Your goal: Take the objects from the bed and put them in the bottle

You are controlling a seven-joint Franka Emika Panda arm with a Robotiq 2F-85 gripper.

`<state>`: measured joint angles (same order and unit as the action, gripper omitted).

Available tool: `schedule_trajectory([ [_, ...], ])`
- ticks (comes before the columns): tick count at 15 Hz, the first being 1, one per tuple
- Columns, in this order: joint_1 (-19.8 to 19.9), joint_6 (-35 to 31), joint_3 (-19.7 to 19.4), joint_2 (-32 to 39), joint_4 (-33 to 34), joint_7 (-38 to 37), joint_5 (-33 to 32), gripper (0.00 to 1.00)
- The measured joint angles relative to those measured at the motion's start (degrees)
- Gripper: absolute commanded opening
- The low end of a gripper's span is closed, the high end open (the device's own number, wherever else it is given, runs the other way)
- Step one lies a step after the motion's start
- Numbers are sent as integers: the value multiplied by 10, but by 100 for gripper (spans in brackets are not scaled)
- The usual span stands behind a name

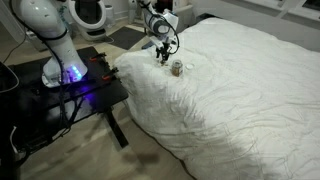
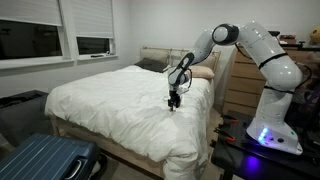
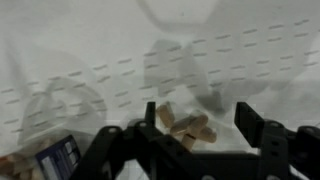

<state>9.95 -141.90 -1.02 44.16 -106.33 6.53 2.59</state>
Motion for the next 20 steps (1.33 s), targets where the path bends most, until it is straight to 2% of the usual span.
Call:
schedule_trajectory([
  [3, 0, -3, -1, 2, 2, 0, -1, 27],
  [6, -1, -7, -4, 5, 7, 0, -2, 37],
  [7, -1, -8, -5, 6, 9, 0, -2, 48],
  [8, -1, -8, -6, 7, 12, 0, -3, 64],
  [10, -1, -8, -8, 12, 18, 0, -4, 74],
  [12, -2, -8, -9, 20, 26, 0, -4, 74],
  [13, -3, -8, -9, 25, 30, 0, -4, 54],
  [20, -11, -8, -10, 47, 54, 0, -4, 2],
])
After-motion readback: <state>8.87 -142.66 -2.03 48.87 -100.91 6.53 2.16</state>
